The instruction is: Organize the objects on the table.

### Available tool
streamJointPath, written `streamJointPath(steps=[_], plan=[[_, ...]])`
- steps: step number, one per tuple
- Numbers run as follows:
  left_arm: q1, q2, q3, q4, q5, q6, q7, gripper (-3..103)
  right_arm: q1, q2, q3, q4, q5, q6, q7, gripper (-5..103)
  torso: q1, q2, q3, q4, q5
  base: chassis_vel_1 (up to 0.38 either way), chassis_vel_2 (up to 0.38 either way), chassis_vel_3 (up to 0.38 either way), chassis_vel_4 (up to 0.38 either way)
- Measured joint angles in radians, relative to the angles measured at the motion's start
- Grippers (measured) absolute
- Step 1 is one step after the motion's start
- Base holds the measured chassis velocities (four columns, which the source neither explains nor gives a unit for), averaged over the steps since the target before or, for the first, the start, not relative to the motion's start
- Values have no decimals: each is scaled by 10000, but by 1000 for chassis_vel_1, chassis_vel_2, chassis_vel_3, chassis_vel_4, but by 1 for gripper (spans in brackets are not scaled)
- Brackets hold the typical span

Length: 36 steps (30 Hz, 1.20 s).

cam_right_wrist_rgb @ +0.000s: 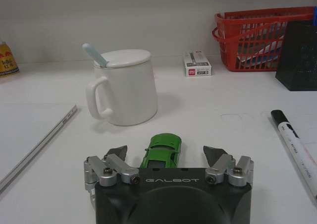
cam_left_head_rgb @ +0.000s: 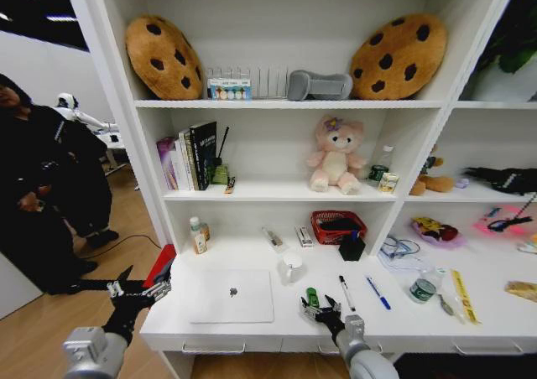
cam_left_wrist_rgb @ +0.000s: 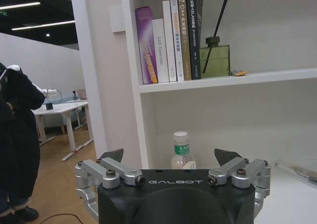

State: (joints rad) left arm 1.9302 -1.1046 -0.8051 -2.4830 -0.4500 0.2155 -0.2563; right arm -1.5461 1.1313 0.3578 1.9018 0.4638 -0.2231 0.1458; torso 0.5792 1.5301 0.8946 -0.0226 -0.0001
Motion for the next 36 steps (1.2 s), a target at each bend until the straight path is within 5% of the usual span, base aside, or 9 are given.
streamJointPath(steps=[13,22,33,36], plan=[[0,0,0,0,0,0,0,100,6,63,-152,-175,-112,13,35,36,-1,1,-2,1,-2,0,0,0,0],[0,0,0,0,0,0,0,100,-80,-101,18,51,-48,-12,34,35,0,0,0,1,5,0,0,0,0],[0,0,0,0,0,0,0,100,-1914,-1400,1577,2949,591,1,101,35,-1,0,0,-2,1,0,0,0,0],[0,0,0,0,0,0,0,100,-1925,-1960,2207,3911,1383,-86,110,35,-2,0,-1,-3,1,0,0,0,0]])
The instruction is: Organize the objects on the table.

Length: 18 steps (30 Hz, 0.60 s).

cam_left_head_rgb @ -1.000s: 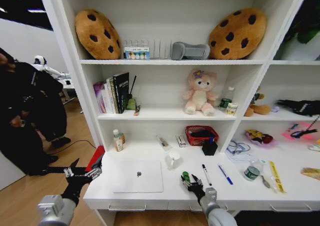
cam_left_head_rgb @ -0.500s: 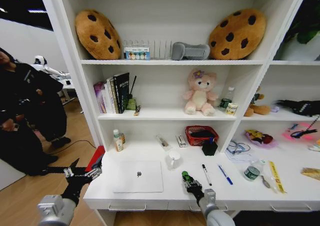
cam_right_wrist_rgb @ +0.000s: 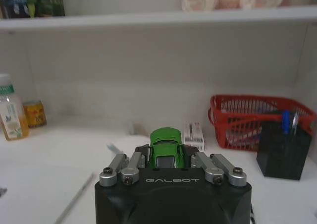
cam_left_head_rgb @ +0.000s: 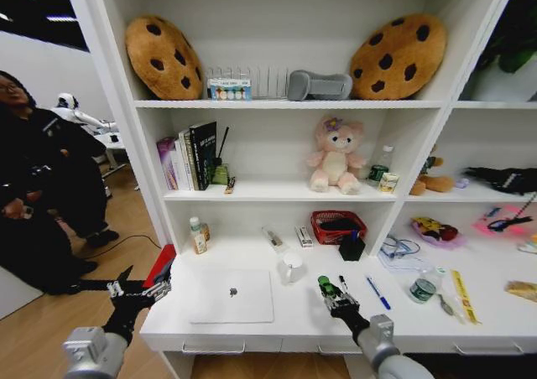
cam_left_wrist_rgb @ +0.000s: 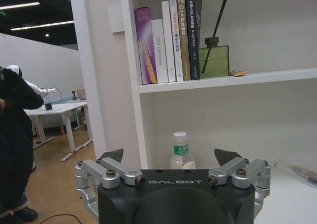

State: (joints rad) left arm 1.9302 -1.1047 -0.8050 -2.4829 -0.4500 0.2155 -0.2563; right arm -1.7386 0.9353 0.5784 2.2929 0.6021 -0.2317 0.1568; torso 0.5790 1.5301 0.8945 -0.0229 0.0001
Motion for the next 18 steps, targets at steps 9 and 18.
streamJointPath(steps=[9,18], plan=[[0,1,0,0,0,-1,0,100,3382,-3285,1427,-24,4509,-688,-1308,35,2,-2,2,7,2,0,0,0,0],[0,1,0,0,0,0,0,100,7345,-5200,327,-2872,6193,-1392,-3804,35,3,-1,2,3,0,0,0,0,0]])
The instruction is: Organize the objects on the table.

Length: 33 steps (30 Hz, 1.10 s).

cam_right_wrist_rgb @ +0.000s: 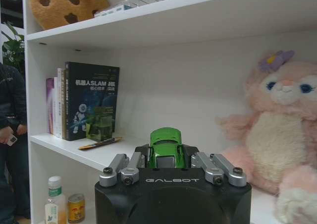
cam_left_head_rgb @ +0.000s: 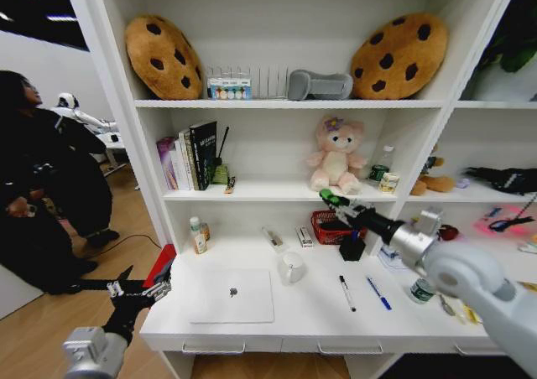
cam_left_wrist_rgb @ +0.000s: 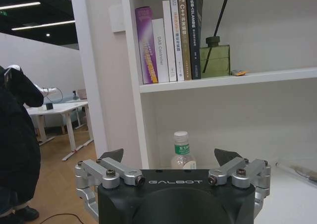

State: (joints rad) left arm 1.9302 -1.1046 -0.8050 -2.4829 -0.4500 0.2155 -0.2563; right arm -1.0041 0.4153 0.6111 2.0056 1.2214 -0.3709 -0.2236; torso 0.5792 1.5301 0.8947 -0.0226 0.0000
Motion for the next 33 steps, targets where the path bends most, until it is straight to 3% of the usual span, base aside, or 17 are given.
streamJointPath(steps=[5,8,11,15,17,20,22,33], plan=[[0,-1,0,-1,0,0,0,100,1607,-164,-1162,-1184,-93,-50,-866,35,0,-1,1,-2,2,0,0,0,0],[0,0,0,0,0,0,1,100,3715,314,-3003,-2196,-255,-237,-1540,35,0,0,0,0,-1,0,0,0,0],[0,0,1,0,-1,1,1,100,4494,856,-3917,-2633,-434,-347,-1729,35,0,-1,0,0,1,0,0,0,0],[0,0,1,0,0,2,0,100,5219,1555,-4870,-3110,-747,-419,-1770,35,0,0,-1,0,-1,0,0,0,0],[-1,0,2,0,0,1,3,100,5962,2506,-5797,-3814,-1297,-436,-1717,35,0,-2,0,2,3,0,0,0,0],[0,0,0,0,0,1,-8,100,6307,2872,-6123,-4123,-1498,-432,-1660,35,1,-1,0,0,0,0,0,0,0],[0,0,0,0,0,1,-1,100,7370,3683,-7056,-5014,-1845,-371,-1543,35,1,-2,0,4,-3,0,0,0,0],[0,0,0,0,0,2,0,100,8821,4462,-8747,-6390,-2024,-323,-1478,35,-1,0,-1,0,-2,0,0,0,0]])
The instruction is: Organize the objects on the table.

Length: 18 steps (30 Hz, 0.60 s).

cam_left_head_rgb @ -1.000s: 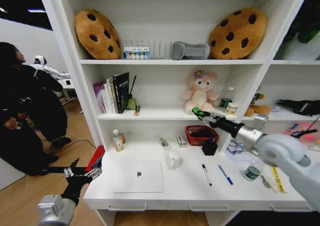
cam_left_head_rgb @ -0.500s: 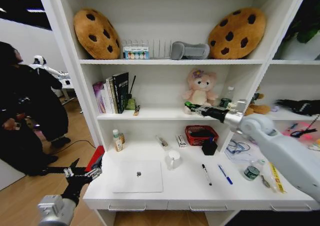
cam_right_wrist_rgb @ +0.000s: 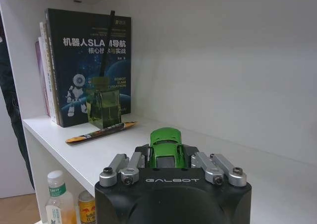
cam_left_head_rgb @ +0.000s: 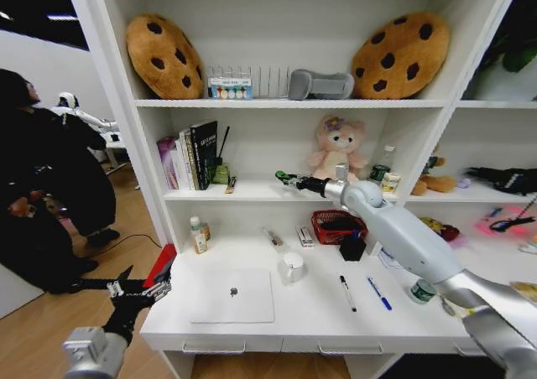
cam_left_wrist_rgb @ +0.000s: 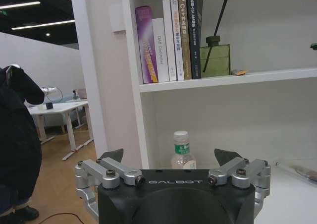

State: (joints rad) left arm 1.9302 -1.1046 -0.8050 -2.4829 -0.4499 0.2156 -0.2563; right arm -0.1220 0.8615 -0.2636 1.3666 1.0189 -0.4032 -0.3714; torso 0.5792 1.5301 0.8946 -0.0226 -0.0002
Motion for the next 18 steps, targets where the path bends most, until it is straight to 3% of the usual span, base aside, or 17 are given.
streamJointPath(steps=[18], plan=[[0,0,0,-1,0,0,0,100,464,730,-697,-1444,-290,154,-142,35,-2,3,-2,0,0,0,0,0,0]])
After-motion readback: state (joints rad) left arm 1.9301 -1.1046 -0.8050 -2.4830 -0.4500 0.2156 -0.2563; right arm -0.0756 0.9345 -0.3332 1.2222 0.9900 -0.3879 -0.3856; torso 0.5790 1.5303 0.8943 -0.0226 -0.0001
